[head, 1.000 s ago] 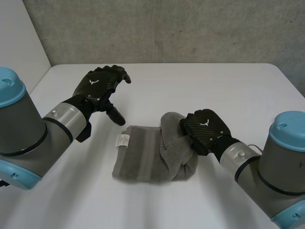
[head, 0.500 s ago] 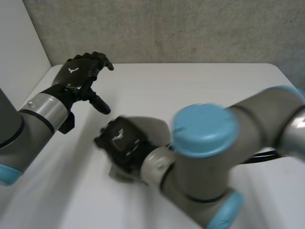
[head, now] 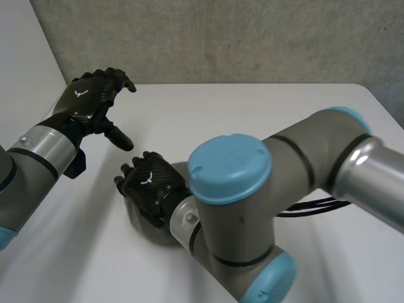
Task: Fold the towel.
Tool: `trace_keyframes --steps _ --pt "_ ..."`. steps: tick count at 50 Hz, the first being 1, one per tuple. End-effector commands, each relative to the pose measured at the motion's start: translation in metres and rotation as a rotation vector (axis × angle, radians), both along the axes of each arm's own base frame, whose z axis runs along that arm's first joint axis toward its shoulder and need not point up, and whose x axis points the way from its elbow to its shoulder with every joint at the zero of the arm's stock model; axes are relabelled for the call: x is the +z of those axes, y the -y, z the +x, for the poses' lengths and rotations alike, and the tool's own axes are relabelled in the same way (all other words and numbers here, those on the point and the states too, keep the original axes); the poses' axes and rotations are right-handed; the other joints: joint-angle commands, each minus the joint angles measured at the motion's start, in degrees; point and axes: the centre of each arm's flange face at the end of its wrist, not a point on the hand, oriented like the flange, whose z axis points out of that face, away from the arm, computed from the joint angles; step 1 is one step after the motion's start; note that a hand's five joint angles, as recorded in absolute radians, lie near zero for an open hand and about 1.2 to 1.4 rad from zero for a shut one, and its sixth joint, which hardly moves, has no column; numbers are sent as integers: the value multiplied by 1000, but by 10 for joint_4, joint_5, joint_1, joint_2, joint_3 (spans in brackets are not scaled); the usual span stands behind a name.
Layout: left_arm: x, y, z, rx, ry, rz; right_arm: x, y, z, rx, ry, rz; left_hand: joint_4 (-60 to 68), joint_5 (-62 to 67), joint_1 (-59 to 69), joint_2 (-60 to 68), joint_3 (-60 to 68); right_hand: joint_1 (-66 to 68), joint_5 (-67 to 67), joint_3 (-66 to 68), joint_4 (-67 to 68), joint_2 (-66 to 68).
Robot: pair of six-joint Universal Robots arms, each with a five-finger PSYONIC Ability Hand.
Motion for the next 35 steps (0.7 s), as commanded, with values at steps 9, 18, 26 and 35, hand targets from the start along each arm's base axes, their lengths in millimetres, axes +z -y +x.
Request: trace_keyframes --steps 9,18,26,35 --pt "10 -4 1 1 -12 -28 3 0 -39 -68 -28 84 -5 -1 -2 -5 -4 16 17 12 9 14" --pt "-6 -9 -2 -11 1 26 13 52 -66 -264 95 173 -3 1 0 -3 -3 -38 -37 -42 -45 -40" --pt "-60 -15 -23 -62 63 180 -12 76 -66 -353 166 339 1 4 3 0 1 -38 -37 -42 -45 -40" --pt "-99 -10 -18 56 131 279 -50 97 -52 -416 206 490 2 6 5 2 2 -38 -37 -42 -45 -40"
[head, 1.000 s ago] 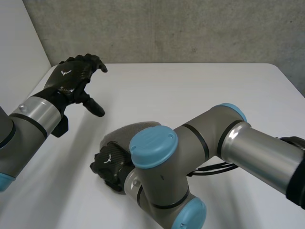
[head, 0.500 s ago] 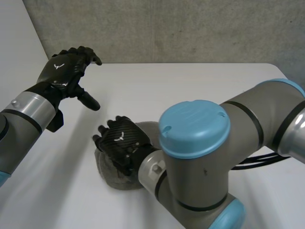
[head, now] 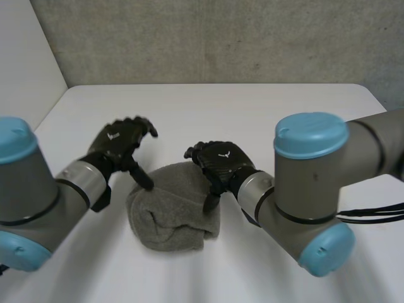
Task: Fold the towel.
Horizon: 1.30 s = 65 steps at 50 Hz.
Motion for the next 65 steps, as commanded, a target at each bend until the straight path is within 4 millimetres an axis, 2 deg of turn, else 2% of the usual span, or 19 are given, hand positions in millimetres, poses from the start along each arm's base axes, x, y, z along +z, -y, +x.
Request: trace_keyframes --steps 1,5,9,19,30,33,35,36,37,38,40,41,43,46,48,49,51,58,65 --pt "-34 1 5 96 76 83 -37 17 14 -51 48 135 1 6 4 1 1 -33 -37 -42 -45 -40" --pt "-48 -7 9 101 100 131 -55 23 18 -76 42 185 3 7 5 3 3 -33 -37 -42 -45 -40" --pt "-56 -16 12 100 112 158 -59 21 16 -77 23 197 3 7 5 3 3 -33 -37 -42 -45 -40" --pt "-64 -27 17 86 158 174 -50 21 10 -80 -34 127 -2 2 0 -3 -2 -33 -37 -42 -45 -40" --pt "-57 -42 3 17 174 140 -46 17 8 -90 -71 60 -11 -6 -8 -11 -10 -33 -37 -42 -45 -40" --pt "-44 -38 4 28 155 100 -30 17 7 -86 -40 32 -11 -6 -8 -11 -10 -33 -37 -42 -45 -40" --pt "-21 -34 3 33 125 37 -4 18 3 -93 9 -18 -11 -6 -8 -11 -10 -33 -37 -42 -45 -40" --pt "-21 -34 3 33 125 36 -4 18 3 -93 10 -18 -11 -6 -8 -11 -10 -33 -37 -42 -45 -40" --pt "-5 -32 2 37 102 -11 11 21 -2 -109 37 -53 -11 -6 -8 -11 -10 -33 -37 -42 -45 -40" --pt "-5 -32 2 37 101 -12 11 21 -2 -109 37 -53 -11 -6 -8 -11 -10 -33 -37 -42 -45 -40" --pt "33 -32 4 49 47 -112 45 33 -19 -170 91 -122 -11 -6 -8 -11 -10 -33 -37 -42 -45 -40" --pt "34 -32 4 49 47 -112 46 33 -19 -170 91 -122 -11 -6 -8 -11 -10 -33 -37 -42 -45 -40" --pt "74 -35 8 61 4 -209 84 42 -40 -235 145 -197 -11 -6 -8 -11 -10 -33 -37 -42 -45 -40" --pt "94 -36 11 73 -17 -253 105 47 -52 -278 172 -240 -11 -6 -8 -11 -10 -33 -37 -42 -45 -40" --pt "126 -36 21 105 -44 -311 139 57 -80 -378 183 -338 -11 -6 -8 -11 -10 -33 -37 -42 -45 -40" --pt "126 -36 21 105 -44 -311 139 57 -80 -378 183 -339 -11 -6 -8 -11 -10 -33 -37 -42 -45 -40" --pt "146 -31 32 153 -49 -332 165 60 -105 -466 146 -424 -6 -1 -3 -6 -5 -33 -37 -42 -45 -40" --pt "153 -20 46 213 -31 -278 167 60 -121 -525 43 -452 -6 -1 -3 -6 -5 -33 -37 -42 -45 -40" --pt "138 -13 44 215 -40 -202 157 58 -124 -521 3 -406 -4 1 -1 -4 -4 -33 -37 -42 -45 -40"
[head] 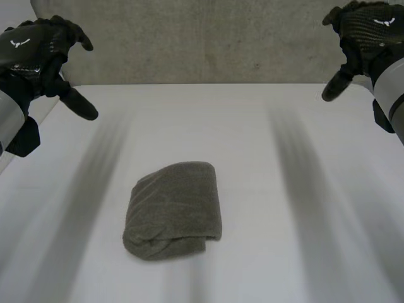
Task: Fold the towel.
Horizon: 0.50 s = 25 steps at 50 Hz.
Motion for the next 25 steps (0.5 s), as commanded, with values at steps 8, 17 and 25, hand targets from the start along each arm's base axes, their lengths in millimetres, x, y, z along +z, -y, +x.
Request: trace_keyframes --steps 8,17,25 --pt "-13 4 -2 8 -6 69 -15 -4 0 6 -36 72 3 4 3 4 2 -33 -37 -38 -45 -40" --pt "-13 5 -2 21 1 67 -16 -4 1 10 -35 74 3 4 3 4 2 -33 -37 -38 -45 -40" --pt "-14 4 -3 16 1 67 -18 -4 2 13 -38 81 2 2 1 2 1 -33 -37 -38 -45 -40"
